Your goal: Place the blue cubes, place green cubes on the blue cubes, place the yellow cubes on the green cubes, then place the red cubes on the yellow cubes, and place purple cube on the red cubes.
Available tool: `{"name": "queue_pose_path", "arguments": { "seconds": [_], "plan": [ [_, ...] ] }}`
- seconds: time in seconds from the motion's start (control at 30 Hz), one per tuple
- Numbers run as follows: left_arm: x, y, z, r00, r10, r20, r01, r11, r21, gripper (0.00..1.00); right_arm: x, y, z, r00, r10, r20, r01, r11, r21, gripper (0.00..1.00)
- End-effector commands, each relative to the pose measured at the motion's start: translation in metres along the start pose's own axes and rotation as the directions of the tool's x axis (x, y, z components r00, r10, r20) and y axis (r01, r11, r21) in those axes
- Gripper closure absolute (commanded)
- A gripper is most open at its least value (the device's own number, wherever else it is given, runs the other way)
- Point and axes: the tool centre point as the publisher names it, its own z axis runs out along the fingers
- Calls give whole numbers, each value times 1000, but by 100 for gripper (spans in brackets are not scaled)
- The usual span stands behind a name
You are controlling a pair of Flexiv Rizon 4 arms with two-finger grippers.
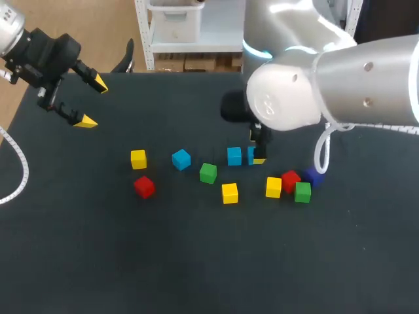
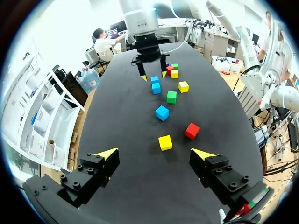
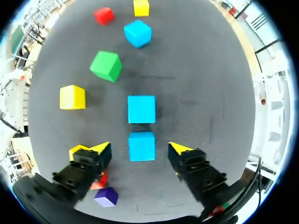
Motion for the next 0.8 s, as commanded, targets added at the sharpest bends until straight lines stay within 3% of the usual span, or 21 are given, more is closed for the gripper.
{"name": "queue_pose_path", "arguments": {
  "seconds": [0.03,0.33,0.5,0.7,0.8],
  "plan": [
    [1,0,0,1000,2,0,-2,1000,0,0,24,4,-20,990,16,138,-10,999,-48,0],
    [1,0,0,1000,2,0,-2,1000,0,0,60,8,-39,944,3,330,31,995,-97,0],
    [1,0,0,1000,2,0,-2,1000,0,0,82,10,-48,915,39,401,-4,996,-87,0],
    [1,0,0,1000,2,0,-2,1000,0,0,104,13,-51,853,103,512,-58,993,-102,0],
    [1,0,0,1000,2,0,-2,1000,0,0,110,17,-53,848,129,514,-82,990,-113,0]
  ]
}}
